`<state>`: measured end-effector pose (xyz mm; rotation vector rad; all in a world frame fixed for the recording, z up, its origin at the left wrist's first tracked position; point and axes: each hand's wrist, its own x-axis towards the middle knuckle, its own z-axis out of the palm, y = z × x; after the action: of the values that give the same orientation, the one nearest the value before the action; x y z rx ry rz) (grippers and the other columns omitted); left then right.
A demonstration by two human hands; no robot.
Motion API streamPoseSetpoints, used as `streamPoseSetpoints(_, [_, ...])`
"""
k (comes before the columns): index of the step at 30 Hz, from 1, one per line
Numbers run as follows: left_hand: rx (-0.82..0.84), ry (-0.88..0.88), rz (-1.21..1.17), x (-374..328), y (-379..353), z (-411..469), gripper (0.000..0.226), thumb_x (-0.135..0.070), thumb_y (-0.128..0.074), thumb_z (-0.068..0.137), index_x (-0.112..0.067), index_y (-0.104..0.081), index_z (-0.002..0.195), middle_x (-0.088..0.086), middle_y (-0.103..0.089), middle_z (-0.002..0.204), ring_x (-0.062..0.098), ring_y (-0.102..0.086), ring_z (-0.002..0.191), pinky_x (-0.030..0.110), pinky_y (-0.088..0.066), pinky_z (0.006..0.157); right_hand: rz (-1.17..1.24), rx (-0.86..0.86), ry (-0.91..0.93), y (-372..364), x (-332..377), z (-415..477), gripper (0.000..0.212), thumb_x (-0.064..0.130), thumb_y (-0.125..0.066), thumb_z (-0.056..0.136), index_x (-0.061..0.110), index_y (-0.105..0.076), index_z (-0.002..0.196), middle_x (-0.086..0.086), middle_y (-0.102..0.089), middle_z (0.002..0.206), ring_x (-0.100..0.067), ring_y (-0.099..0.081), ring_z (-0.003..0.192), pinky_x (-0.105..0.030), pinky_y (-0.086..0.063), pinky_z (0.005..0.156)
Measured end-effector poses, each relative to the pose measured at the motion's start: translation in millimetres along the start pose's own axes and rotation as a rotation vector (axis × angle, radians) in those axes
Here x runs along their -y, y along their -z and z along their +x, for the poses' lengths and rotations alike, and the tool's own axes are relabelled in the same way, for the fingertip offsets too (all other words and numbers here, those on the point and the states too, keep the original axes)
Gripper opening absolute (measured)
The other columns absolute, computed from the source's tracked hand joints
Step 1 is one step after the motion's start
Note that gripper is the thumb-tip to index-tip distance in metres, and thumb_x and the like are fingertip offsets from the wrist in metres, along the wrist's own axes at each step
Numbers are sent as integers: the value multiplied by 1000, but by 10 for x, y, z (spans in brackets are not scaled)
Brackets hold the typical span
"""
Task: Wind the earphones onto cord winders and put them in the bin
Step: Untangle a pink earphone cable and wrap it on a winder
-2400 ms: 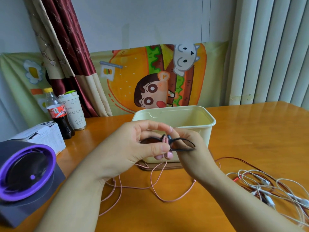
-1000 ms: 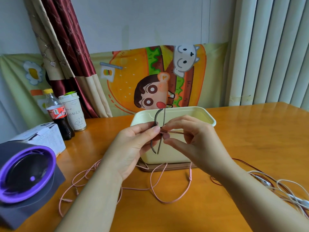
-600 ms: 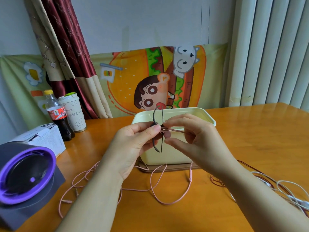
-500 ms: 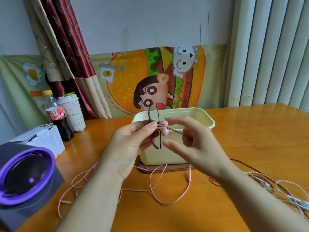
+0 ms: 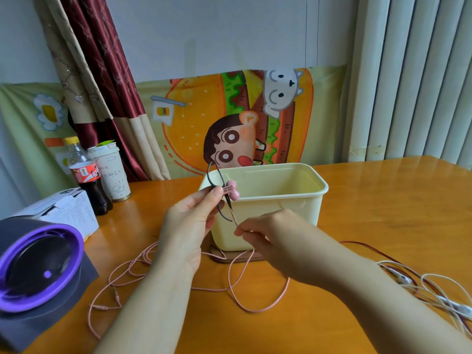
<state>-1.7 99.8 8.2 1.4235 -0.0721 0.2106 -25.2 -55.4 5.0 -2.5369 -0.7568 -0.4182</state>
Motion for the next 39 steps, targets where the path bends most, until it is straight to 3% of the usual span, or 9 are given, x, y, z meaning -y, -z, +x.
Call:
streamPoseSetpoints(5, [130,-5,149,13,-8,-45,15,-28,-66,88,-33,-80,85,-12,-76,95,5,-66,100,25,-45,87,78,-161,2,305,62,-36,26,33,-48,97,21,-71,92,4,-67,74,-10,-57,66,-26,-46,59])
streamPoseSetpoints(10, [298,-112,286,-55,-148,-147,11,-15,-66,90,-20,-74,95,-8,-77,87,-4,-68,91,14,-46,84,176,-449,-131,451,-90,-28,30,36,-57,89,13,-68,73,1,-54,56,-9,-47,58,-18,-34,50])
streamPoseSetpoints(15, [492,-125,347,-55,-207,-214,15,-11,-66,90,-17,-72,103,-3,-77,91,10,-70,98,33,-48,100,279,-508,-196,490,-189,-25,33,41,-63,83,12,-65,67,10,-45,49,-2,-43,49,-12,-34,46])
streamPoseSetpoints(22, [607,-119,137,-134,-182,-221,18,-10,-69,85,-10,-72,103,7,-76,98,17,-70,101,21,-51,93,568,-464,-294,396,-306,-22,45,52,-63,74,8,-63,67,1,-44,50,-5,-38,49,-17,-34,50])
streamPoseSetpoints(24, [589,-105,4,-136,-172,-201,24,-15,-71,80,-10,-73,103,10,-75,103,21,-69,103,27,-51,96,693,-357,-337,288,-303,-2,52,57,-59,69,5,-63,71,-10,-47,54,-13,-42,55,-25,-37,55])
streamPoseSetpoints(27, [464,-15,-170,-146,-181,-176,23,-21,-71,77,-14,-77,98,5,-75,102,14,-68,101,23,-50,90,738,-298,-323,89,-175,39,61,56,-52,73,-4,-61,77,2,-40,53,-6,-32,50,-19,-28,49])
streamPoseSetpoints(32, [262,70,-259,-115,-164,-126,20,-27,-62,78,-26,-80,86,-6,-75,93,2,-65,91,26,-39,90,413,-206,-202,-87,-93,64,32,31,-46,98,13,-69,85,-6,-45,61,-24,-40,58,-35,-33,55])
streamPoseSetpoints(36, [174,91,-346,-100,-119,-67,22,-22,-61,79,-17,-76,95,-1,-75,91,7,-70,90,30,-47,92,230,-114,-111,-56,-70,45,25,27,-47,98,18,-70,101,2,-65,76,-12,-56,69,-26,-43,65])
streamPoseSetpoints(39, [140,75,-304,-39,-99,-46,21,-17,-59,88,-12,-73,103,3,-75,94,12,-71,93,35,-47,97,113,-79,-73,23,-40,31,27,29,-47,98,18,-71,105,1,-71,94,-16,-63,83,-34,-50,77])
